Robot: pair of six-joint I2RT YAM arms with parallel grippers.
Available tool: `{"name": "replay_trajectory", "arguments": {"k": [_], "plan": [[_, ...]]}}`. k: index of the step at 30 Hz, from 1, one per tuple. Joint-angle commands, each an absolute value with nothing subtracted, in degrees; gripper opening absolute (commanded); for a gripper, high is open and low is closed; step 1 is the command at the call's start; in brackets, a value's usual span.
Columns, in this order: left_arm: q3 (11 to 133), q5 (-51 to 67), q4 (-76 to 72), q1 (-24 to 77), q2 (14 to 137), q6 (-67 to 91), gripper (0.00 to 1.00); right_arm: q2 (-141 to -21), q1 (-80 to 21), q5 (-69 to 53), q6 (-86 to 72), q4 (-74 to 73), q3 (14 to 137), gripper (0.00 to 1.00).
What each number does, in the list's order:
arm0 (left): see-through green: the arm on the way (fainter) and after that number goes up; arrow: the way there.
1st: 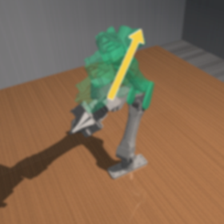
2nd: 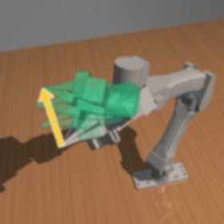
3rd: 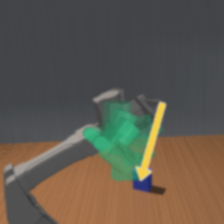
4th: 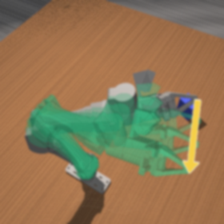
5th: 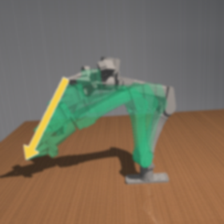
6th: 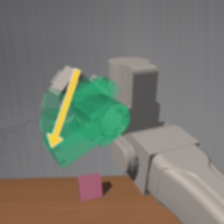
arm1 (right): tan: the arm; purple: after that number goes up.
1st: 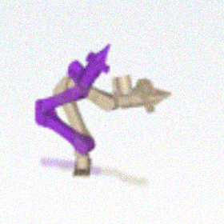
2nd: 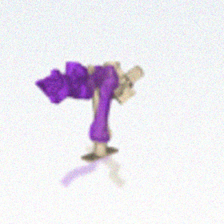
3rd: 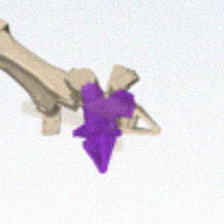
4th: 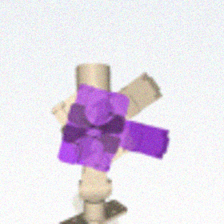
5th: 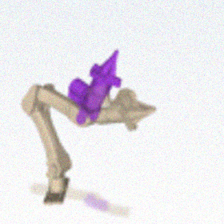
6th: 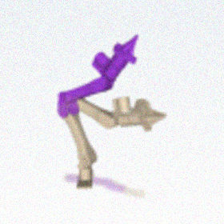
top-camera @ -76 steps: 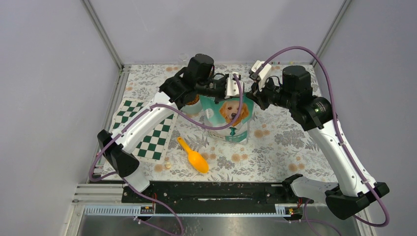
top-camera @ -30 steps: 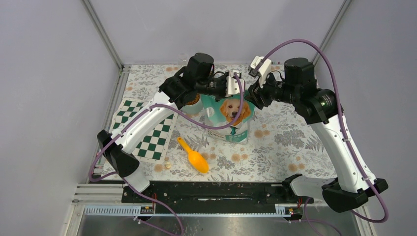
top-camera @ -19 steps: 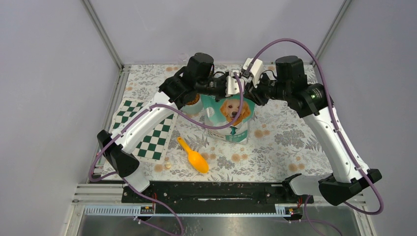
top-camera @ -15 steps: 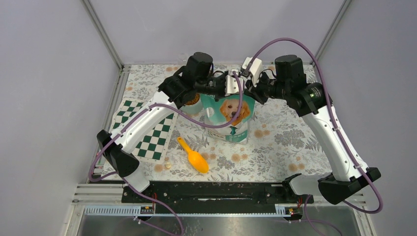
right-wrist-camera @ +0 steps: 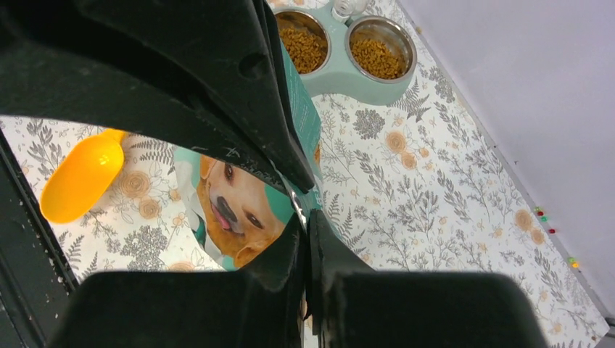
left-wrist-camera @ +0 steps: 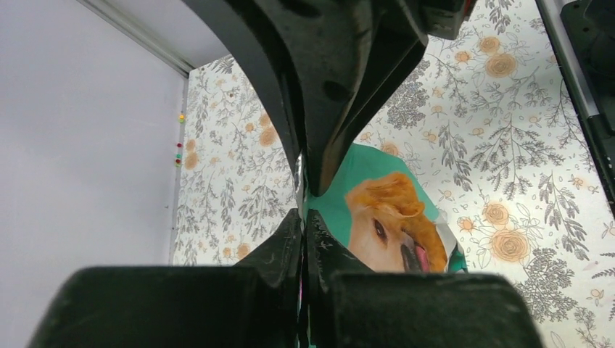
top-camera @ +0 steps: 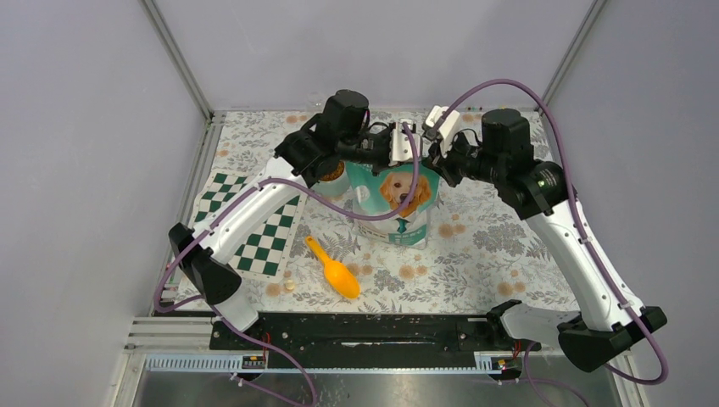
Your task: Serve the pet food
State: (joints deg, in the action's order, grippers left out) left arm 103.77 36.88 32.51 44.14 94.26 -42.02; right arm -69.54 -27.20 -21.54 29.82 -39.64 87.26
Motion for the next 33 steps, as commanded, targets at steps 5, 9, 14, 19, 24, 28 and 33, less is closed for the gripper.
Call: {"name": "replay_trajectory", "arguments": {"k": [5,9,14,19,24,28,33], "plan": [[106.4,30.0,40.7,44.1,94.3,-49.4,0.00,-62.2,-26.9,-15.3,23.4,-26.8,84.5,0.00],[105.1,17.5,47.5,44.0,93.2,-54.0,0.00,-59.6,-26.9,-1.8,18.1,-21.1,82.0,0.00],[104.2,2.1,57.0,42.0,93.0,-56.7,0.00,-54.5,-26.9,9.0,15.7,-13.6,77.0,0.00],[102.8,-3.5,60.9,38.2,91.9,-56.9,0.00,-52.3,-26.8,13.9,16.3,-10.8,75.3,0.00],[99.0,-8.4,59.6,34.0,89.7,-57.4,0.00,-51.2,-26.9,17.6,16.8,-9.3,74.9,0.00],[96.5,-10.5,57.8,30.0,88.3,-58.3,0.00,-50.4,-26.9,17.4,17.5,-9.0,74.8,0.00],[95.0,-11.0,56.4,24.7,86.5,-59.2,0.00,-50.2,-26.9,18.0,18.4,-8.9,74.7,0.00]]}}
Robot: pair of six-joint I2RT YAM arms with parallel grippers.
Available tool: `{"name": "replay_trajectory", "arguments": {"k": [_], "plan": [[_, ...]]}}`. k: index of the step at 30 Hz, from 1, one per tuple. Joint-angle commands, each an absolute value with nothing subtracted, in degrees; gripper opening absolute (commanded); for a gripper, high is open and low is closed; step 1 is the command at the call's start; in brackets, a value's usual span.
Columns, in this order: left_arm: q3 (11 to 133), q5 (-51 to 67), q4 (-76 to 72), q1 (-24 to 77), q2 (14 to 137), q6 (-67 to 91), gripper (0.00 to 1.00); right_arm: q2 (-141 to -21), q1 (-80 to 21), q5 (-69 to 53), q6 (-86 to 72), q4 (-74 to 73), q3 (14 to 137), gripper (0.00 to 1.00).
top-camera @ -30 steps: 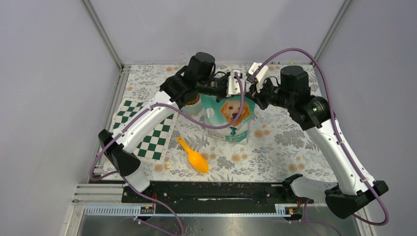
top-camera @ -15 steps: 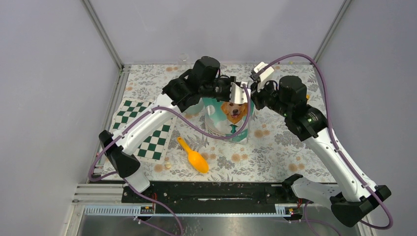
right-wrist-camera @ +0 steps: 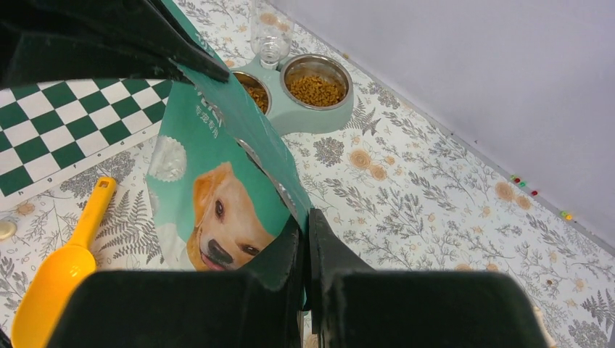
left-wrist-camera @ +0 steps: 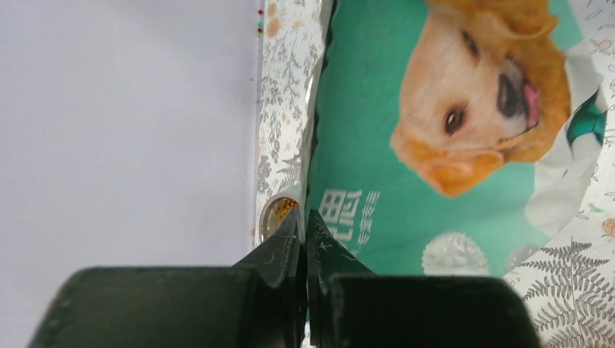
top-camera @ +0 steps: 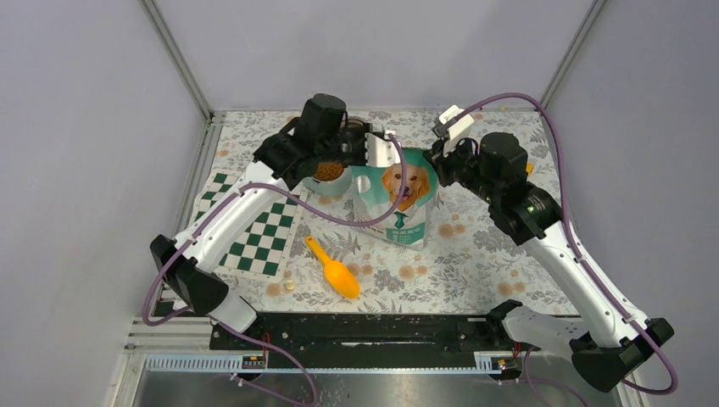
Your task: Serve the pet food
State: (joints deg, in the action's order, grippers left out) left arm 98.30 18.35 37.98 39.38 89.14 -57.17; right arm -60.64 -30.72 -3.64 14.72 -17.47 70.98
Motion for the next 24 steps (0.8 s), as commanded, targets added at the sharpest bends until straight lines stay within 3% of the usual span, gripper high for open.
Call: {"name": "replay_trajectory", "arguments": {"k": [1,8,13,19,20,21,22,24], "plan": [[94.8,-10.7,56.1,23.4,86.0,-59.3,0.00,-50.0,-26.9,17.8,18.6,-8.9,74.6,0.00],[96.5,-4.6,55.8,18.4,83.6,-59.4,0.00,-49.9,-26.9,17.3,21.1,-9.2,74.7,0.00],[99.6,7.4,55.8,17.7,82.1,-58.0,0.00,-49.8,-26.9,13.2,22.7,-11.3,75.7,0.00],[102.1,17.4,51.0,17.5,81.3,-53.8,0.00,-51.0,-26.9,2.1,24.2,-19.7,79.5,0.00],[101.4,18.8,48.7,17.5,80.6,-52.1,0.08,-51.9,-26.9,-1.7,24.3,-22.7,81.0,0.00],[100.2,20.3,46.1,17.5,79.8,-50.3,0.27,-53.3,-26.9,-6.3,24.2,-26.5,83.2,0.04],[98.5,21.7,42.8,17.6,78.7,-48.1,0.44,-55.0,-26.9,-11.0,23.8,-30.9,86.1,0.17],[94.1,24.3,35.3,17.6,76.2,-44.3,0.65,-58.7,-26.9,-17.8,22.1,-36.9,91.2,0.37]]}}
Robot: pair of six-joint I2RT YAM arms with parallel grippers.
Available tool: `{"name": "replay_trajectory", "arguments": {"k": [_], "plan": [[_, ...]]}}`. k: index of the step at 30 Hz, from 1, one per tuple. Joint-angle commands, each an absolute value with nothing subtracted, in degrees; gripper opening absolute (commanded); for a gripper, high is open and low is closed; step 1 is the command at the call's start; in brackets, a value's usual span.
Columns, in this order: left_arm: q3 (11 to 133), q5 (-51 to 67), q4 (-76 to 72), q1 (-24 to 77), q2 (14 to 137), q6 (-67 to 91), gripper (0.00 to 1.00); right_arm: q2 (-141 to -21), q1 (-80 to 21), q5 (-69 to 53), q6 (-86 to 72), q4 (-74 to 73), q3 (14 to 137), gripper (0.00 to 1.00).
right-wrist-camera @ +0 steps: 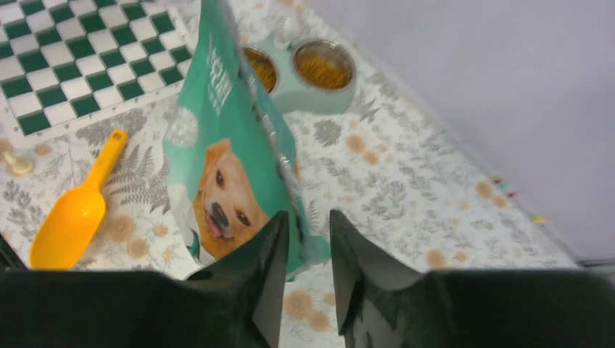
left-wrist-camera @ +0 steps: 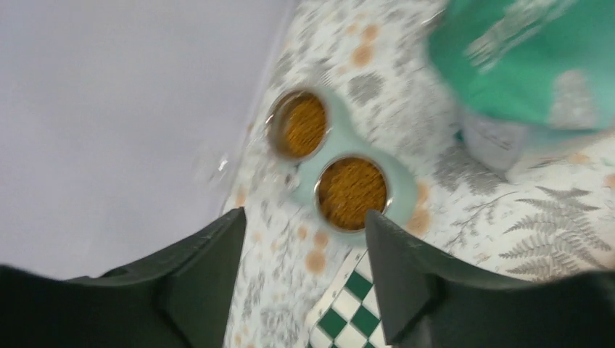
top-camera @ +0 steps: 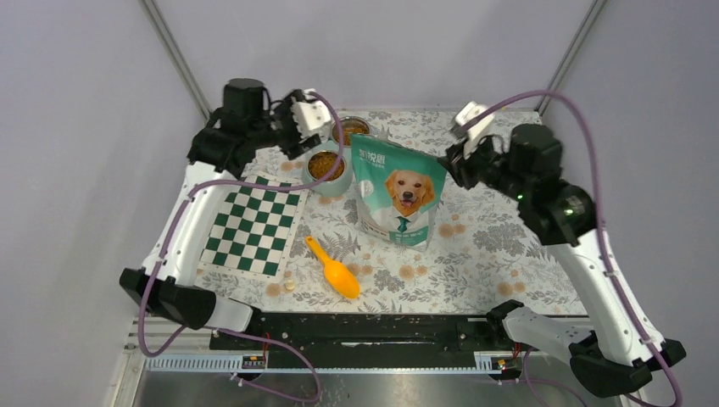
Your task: Serve the pet food
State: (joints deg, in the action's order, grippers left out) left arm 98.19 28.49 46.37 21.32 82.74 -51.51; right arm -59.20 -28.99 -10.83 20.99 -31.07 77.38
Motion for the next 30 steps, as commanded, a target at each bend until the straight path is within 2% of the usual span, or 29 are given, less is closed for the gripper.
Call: {"name": "replay_trajectory", "arguments": {"k": [1,4,6,11,16,19,22,23,26,27,30], "plan": [[91.5,25.0,31.3,17.7,74.8,-42.6,0.71,-60.4,-26.9,-20.2,21.7,-38.9,92.7,0.46],[84.6,23.6,18.4,17.6,71.0,-33.4,0.80,-64.7,-27.0,-24.0,20.5,-40.8,95.4,0.70],[82.1,21.4,13.6,17.7,69.6,-28.1,0.82,-67.4,-27.0,-25.1,20.0,-41.1,97.0,0.75],[78.7,13.4,8.5,17.7,67.4,-15.0,0.87,-73.8,-28.6,-25.0,18.1,-41.1,101.5,0.77],[72.4,0.9,4.9,17.7,62.6,-0.6,0.87,-79.6,-32.1,-22.1,17.5,-40.9,103.9,0.77],[70.6,-2.0,6.7,17.6,60.3,6.0,0.87,-82.8,-33.3,-21.6,16.4,-40.9,104.7,0.76],[70.2,-1.2,9.9,17.7,59.3,8.9,0.87,-85.1,-33.4,-20.1,15.7,-42.1,106.1,0.63],[70.7,-0.9,11.4,17.7,59.3,9.6,0.87,-85.7,-33.5,-19.3,15.6,-42.7,106.8,0.53],[72.2,-0.3,15.4,17.6,59.7,9.8,0.88,-86.3,-33.5,-15.7,16.0,-43.4,108.3,0.11],[72.5,1.2,16.2,17.7,59.8,9.8,0.89,-86.2,-33.4,-14.6,16.3,-43.4,108.7,0.01],[72.7,1.1,17.4,17.6,60.0,12.3,0.94,-85.7,-33.4,-9.5,16.6,-43.4,111.5,0.00]]}}
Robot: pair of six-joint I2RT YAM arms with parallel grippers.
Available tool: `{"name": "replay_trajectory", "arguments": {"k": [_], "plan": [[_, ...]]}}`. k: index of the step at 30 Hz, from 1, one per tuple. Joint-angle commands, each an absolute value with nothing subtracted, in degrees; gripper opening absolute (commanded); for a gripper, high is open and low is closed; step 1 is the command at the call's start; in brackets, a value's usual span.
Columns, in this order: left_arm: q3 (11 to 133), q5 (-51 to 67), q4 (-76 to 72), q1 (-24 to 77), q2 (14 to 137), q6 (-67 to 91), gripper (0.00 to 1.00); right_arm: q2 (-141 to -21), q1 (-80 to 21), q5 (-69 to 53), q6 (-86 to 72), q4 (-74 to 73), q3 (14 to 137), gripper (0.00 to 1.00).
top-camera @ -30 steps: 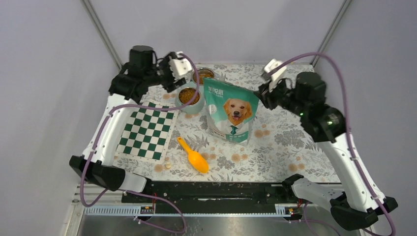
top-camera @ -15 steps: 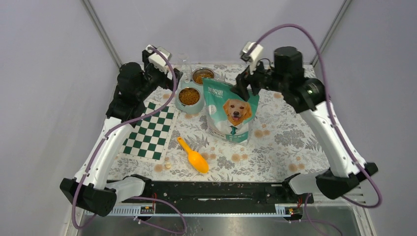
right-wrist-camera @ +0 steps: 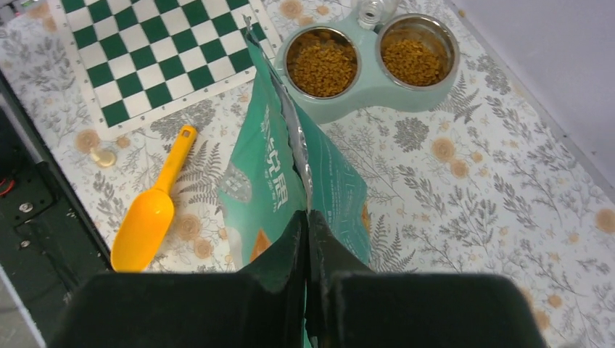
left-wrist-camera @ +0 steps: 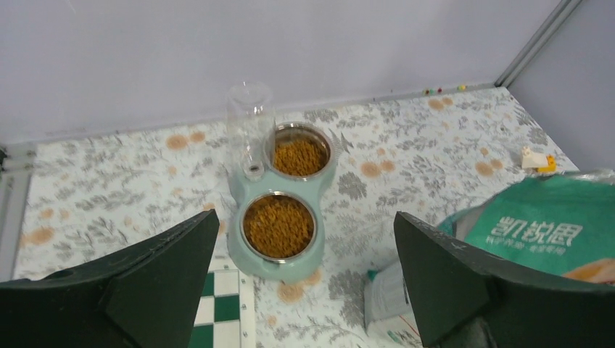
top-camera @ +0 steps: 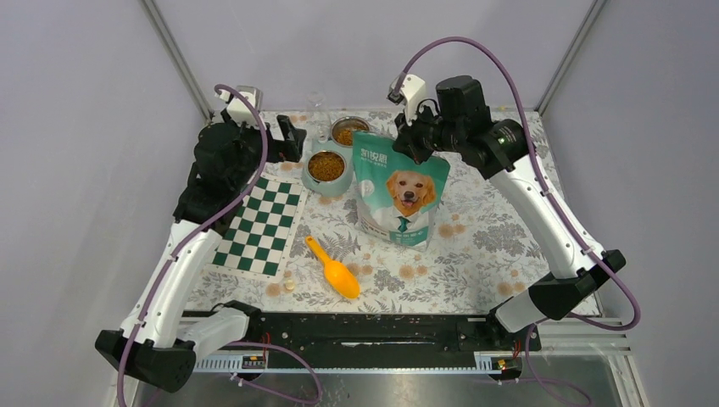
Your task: Serve the pet food
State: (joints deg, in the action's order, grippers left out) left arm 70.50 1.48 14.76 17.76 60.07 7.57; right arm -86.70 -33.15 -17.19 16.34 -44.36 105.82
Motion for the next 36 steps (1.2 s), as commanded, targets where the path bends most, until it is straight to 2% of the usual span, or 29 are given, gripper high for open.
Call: {"name": "replay_trajectory", "arguments": {"k": [1,3,14,21,27,32,34,36], "plan": [[73.1,0.5,18.2,17.6,60.1,13.9,0.96,-85.5,-33.3,-7.2,16.4,-43.4,112.9,0.00],[73.7,-2.1,19.3,17.5,60.5,17.2,0.98,-85.4,-32.9,-3.2,15.6,-43.4,115.7,0.00],[82.1,-16.5,35.9,17.6,67.5,32.1,0.99,-87.4,-25.5,17.1,10.9,-43.0,128.4,0.00],[81.7,-16.7,37.3,17.6,67.3,34.8,0.99,-87.5,-23.6,19.6,10.3,-39.7,125.3,0.00],[81.3,-14.8,35.2,17.6,64.7,26.8,0.99,-86.6,-21.9,20.9,6.8,-37.8,120.1,0.01],[80.8,-15.6,36.4,17.6,62.2,26.2,0.99,-85.2,-21.3,20.5,4.9,-37.9,116.6,0.46],[81.7,-15.1,38.4,17.6,62.1,25.3,0.99,-83.7,-21.2,20.2,3.9,-37.8,115.3,0.58],[82.0,-14.7,39.8,17.6,61.6,24.6,0.99,-82.1,-21.3,19.7,3.0,-37.8,114.1,0.66]]}}
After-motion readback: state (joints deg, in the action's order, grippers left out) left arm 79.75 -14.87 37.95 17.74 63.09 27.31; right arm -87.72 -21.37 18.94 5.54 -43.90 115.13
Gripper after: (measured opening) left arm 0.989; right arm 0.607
